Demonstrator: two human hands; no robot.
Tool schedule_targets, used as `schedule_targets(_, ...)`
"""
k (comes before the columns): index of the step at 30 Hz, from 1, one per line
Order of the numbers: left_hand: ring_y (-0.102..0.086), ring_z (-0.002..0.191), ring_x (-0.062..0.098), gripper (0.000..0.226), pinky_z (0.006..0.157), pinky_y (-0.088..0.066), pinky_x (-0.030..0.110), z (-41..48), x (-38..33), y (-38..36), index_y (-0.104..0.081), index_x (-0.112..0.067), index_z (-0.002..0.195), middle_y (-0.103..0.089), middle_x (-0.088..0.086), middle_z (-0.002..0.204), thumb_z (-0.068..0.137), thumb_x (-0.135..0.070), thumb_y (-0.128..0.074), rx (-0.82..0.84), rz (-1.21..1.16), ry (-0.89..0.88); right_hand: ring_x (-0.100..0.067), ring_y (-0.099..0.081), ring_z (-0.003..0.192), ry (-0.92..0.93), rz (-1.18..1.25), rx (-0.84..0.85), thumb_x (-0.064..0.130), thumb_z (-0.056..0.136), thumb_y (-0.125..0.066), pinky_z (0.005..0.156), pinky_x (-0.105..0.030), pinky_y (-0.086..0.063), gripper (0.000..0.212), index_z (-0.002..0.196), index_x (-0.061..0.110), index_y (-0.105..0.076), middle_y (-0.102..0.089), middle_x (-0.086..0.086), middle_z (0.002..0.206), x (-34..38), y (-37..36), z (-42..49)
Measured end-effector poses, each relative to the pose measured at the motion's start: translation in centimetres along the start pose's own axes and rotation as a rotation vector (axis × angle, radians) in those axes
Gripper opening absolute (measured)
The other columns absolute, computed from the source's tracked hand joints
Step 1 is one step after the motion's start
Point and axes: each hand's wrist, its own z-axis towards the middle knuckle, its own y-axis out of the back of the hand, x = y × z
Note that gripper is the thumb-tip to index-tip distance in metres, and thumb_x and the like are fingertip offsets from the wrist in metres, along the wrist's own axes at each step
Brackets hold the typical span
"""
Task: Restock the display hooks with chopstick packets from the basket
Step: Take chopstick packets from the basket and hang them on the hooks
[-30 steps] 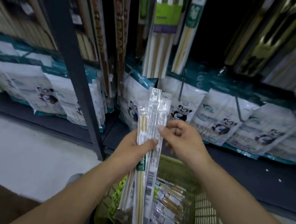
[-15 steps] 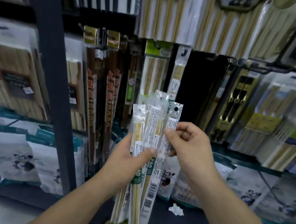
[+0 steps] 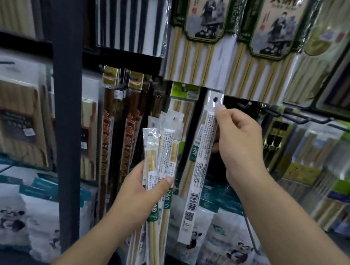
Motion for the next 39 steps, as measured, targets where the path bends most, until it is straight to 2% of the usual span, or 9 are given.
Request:
schedule_targets(10,-0.067,0.103,-0.008,0.031,0.075,-0.051,0.007,0.0,-0.3,0.3,-0.063,-0.049,0.114,-0.073,-0.027,0.111,0.090,-0.034,-0.074,0.005,-0.020,-0.004,-0.023,-0.040,0.063,0.018,-0.005,-0.047,0.033,0.102,-0.057,0.061,-0.039,-0.041,0.046,0.085,-0.010,-0.055,-0.044,-0.010,0.070,0.1,-0.6,1.2)
schedule_targets(13,-0.067,0.104,-0.007,0.033,0.084,-0.047,0.017,-0.1,-0.4,0.4,-0.063,-0.046,0.118,-0.073,-0.026,0.113,0.089,-0.035,-0.074,0.008,-0.028,0.003,-0.021,-0.040,0.059,0.023,-0.067,-0.067,0.033,0.101,-0.057,0.060,-0.042,-0.044,0.046,0.074,-0.003,-0.052,-0.041,-0.005,0.062,-0.5,-0.7,1.3)
schedule_targets(17,-0.068,0.105,-0.005,0.032,0.086,-0.048,0.021,0.0,-0.7,0.5,-0.064,-0.055,0.114,-0.073,-0.025,0.114,0.087,-0.040,-0.075,0.011,-0.030,-0.004,-0.014,-0.047,0.056,0.012,-0.175,-0.097,0.040,0.100,-0.058,0.069,-0.053,-0.057,0.043,0.067,0.013,-0.059,-0.044,0.013,0.049,-1.6,-0.7,1.6)
schedule_targets(20,-0.070,0.106,0.000,0.034,0.090,-0.051,0.028,-0.1,-0.6,0.6,-0.065,-0.052,0.115,-0.074,-0.020,0.114,0.084,-0.042,-0.076,0.035,-0.047,0.012,-0.015,-0.063,0.066,0.021,-0.188,-0.134,0.045,0.097,-0.062,0.067,-0.044,-0.059,0.033,0.077,0.020,-0.067,-0.060,0.009,0.063,-2.3,-0.6,1.7)
schedule_targets(23,-0.069,0.109,0.002,0.038,0.096,-0.051,0.033,-0.2,-0.6,0.6,-0.065,-0.043,0.123,-0.074,-0.017,0.116,0.088,-0.038,-0.079,0.057,-0.052,0.009,0.000,-0.055,0.061,0.056,-0.196,-0.185,0.044,0.095,-0.067,0.057,-0.016,-0.045,0.026,0.082,0.021,-0.063,-0.057,0.010,0.068,-2.9,-0.5,1.0)
schedule_targets(24,-0.069,0.110,0.003,0.040,0.096,-0.051,0.033,-0.2,-0.7,0.5,-0.064,-0.043,0.123,-0.074,-0.017,0.117,0.085,-0.040,-0.078,0.064,-0.055,0.004,0.002,-0.052,0.060,0.064,-0.198,-0.188,0.042,0.094,-0.067,0.055,-0.012,-0.043,0.025,0.082,0.021,-0.062,-0.056,0.011,0.068,-2.9,-0.5,0.6)
schedule_targets(31,-0.070,0.109,0.006,0.042,0.092,-0.054,0.031,-0.4,-1.2,0.0,-0.066,-0.051,0.115,-0.075,-0.014,0.116,0.075,-0.050,-0.078,0.094,-0.058,-0.048,-0.007,-0.065,0.066,0.008,-0.103,0.108,0.035,0.095,-0.069,0.054,-0.017,-0.051,0.018,0.079,0.026,-0.072,-0.070,0.000,0.076,-2.0,-1.8,-2.8)
schedule_targets(35,-0.072,0.106,0.008,0.040,0.083,-0.059,0.023,-0.6,-1.3,-0.1,-0.067,-0.050,0.113,-0.076,-0.012,0.113,0.075,-0.049,-0.079,0.092,-0.061,-0.055,-0.004,-0.063,0.061,-0.016,-0.019,0.132,0.033,0.094,-0.070,0.053,-0.013,-0.047,0.015,0.081,0.026,-0.074,-0.069,-0.005,0.076,-1.3,-1.9,-3.3)
schedule_targets(39,-0.072,0.103,0.006,0.040,0.084,-0.055,0.016,-0.7,-1.6,0.0,-0.068,-0.047,0.112,-0.077,-0.013,0.111,0.074,-0.048,-0.080,0.086,-0.042,-0.070,-0.007,-0.063,0.063,0.011,-0.063,0.115,0.031,0.094,-0.070,0.056,-0.014,-0.048,0.013,0.082,0.027,-0.074,-0.069,-0.003,0.075,-1.4,-1.8,-3.5)
